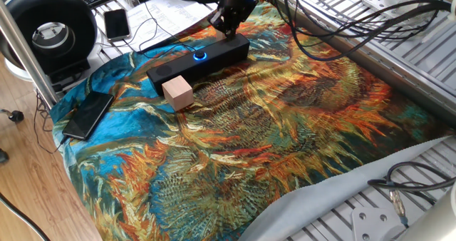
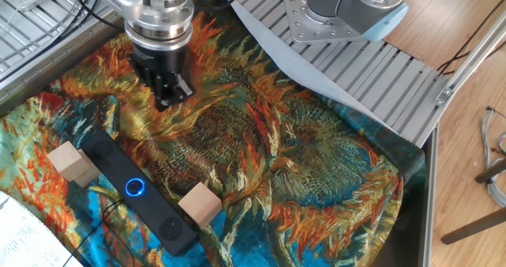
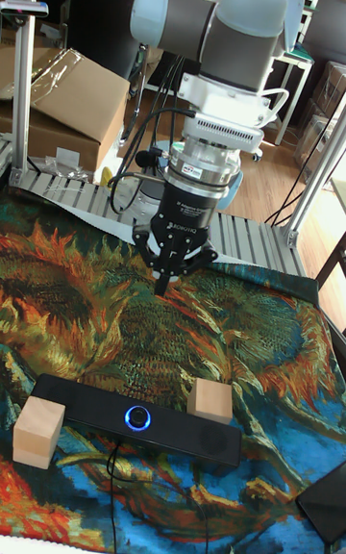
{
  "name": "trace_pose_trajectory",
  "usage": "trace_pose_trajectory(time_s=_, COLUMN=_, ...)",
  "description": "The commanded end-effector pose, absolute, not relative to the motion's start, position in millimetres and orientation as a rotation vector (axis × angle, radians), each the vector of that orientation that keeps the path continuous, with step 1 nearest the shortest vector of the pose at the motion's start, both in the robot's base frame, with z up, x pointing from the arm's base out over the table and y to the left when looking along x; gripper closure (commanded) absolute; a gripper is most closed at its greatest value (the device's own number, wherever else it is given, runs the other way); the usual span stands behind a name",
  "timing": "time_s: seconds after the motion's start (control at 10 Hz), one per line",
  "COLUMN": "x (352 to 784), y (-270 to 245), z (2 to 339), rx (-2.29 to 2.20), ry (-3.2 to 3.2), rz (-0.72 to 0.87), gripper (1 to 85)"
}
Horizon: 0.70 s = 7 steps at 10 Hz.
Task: Turn the knob to decrease the volume of the speaker
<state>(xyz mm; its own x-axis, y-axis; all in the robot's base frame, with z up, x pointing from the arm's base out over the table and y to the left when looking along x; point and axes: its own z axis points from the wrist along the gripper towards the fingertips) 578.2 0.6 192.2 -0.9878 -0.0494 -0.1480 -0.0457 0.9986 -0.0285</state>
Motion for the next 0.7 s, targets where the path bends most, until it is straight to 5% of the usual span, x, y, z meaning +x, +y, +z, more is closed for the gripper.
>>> trace_pose_trajectory(time_s=0.0, x=547.7, y=13.8, z=189.3, rx=-0.277, ry=3.089, rz=0.031, gripper=83.3)
trace_pose_trajectory(time_s=0.3, x=561.8, y=-6.3, z=183.5, rx=-0.428, ry=3.080, rz=-0.071, gripper=83.3)
trace_pose_trajectory(time_s=0.6, x=585.5, y=-0.1, z=175.6, rx=-0.464, ry=3.043, rz=0.026, gripper=83.3)
